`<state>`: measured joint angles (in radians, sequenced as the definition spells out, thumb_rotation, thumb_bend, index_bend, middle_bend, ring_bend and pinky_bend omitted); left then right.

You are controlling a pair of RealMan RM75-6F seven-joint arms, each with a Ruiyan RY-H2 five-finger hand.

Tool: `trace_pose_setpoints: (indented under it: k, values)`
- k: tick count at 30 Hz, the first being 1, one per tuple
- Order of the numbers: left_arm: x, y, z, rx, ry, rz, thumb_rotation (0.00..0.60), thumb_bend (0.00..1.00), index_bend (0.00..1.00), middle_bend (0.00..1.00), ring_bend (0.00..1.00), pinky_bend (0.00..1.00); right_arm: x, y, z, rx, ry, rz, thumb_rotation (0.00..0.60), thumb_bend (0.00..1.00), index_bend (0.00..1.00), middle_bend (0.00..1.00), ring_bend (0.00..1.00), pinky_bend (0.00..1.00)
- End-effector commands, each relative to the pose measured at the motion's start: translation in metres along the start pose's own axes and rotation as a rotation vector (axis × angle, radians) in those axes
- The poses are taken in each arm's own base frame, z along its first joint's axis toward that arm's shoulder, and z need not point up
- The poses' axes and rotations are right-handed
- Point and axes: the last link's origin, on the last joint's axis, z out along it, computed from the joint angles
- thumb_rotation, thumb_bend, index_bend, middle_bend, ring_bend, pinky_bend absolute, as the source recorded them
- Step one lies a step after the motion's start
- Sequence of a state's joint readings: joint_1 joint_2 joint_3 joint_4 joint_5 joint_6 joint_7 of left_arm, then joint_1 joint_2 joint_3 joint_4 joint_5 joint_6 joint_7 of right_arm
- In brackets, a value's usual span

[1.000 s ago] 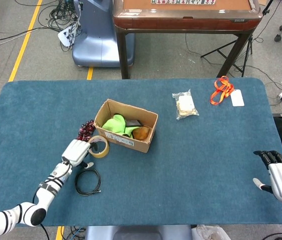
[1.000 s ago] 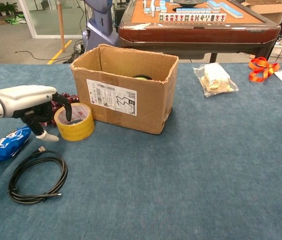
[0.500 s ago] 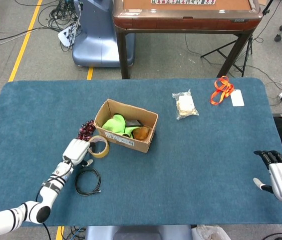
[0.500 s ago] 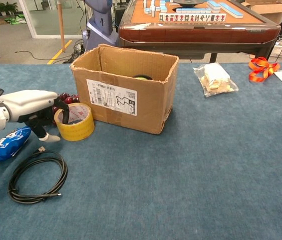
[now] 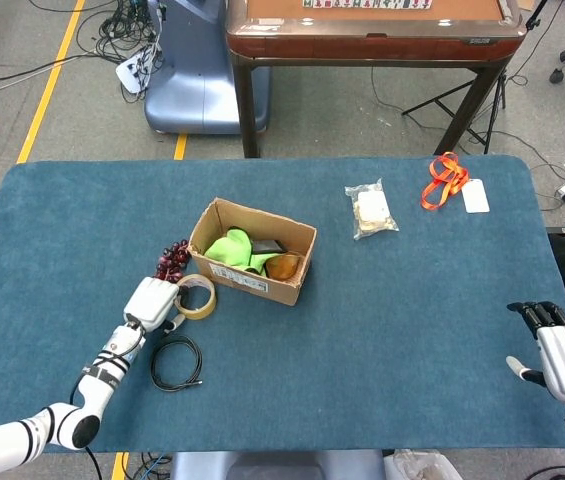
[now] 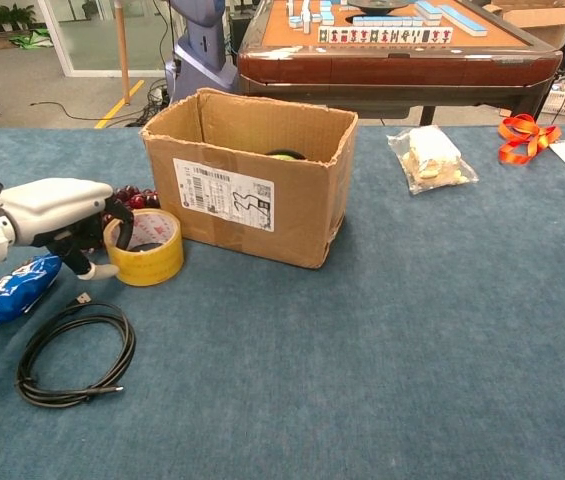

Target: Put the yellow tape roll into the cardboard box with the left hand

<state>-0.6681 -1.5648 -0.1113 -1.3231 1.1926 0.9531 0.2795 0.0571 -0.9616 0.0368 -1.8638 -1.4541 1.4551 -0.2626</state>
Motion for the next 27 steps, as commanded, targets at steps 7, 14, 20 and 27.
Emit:
trace_pose_setpoints:
  k: [7,14,20,27]
  values:
    - [0.008,-0.003,-0.012,-0.057,0.042,-0.05,0.6,0.32,0.65,1.0,1.0,1.0,0.0,-0.001,-0.001,0.004,0.001,0.0,0.6,0.08,0.29,0.31,0.22,0.52]
    - [0.015,-0.003,-0.021,-0.112,0.09,-0.094,0.6,0.35,0.69,1.0,1.0,1.0,-0.001,-0.001,0.0,0.005,-0.003,-0.001,0.6,0.08,0.29,0.31,0.22,0.52]
    - [0.024,-0.005,-0.027,-0.156,0.148,-0.109,0.6,0.38,0.72,1.0,1.0,1.0,-0.001,-0.001,0.0,0.004,-0.003,0.0,0.6,0.08,0.29,0.31,0.22,0.52]
    - [0.04,-0.01,-0.033,-0.159,0.19,-0.089,0.6,0.38,0.72,1.0,1.0,1.0,0.0,-0.001,0.0,0.004,-0.002,0.002,0.6,0.08,0.29,0.31,0.22,0.52]
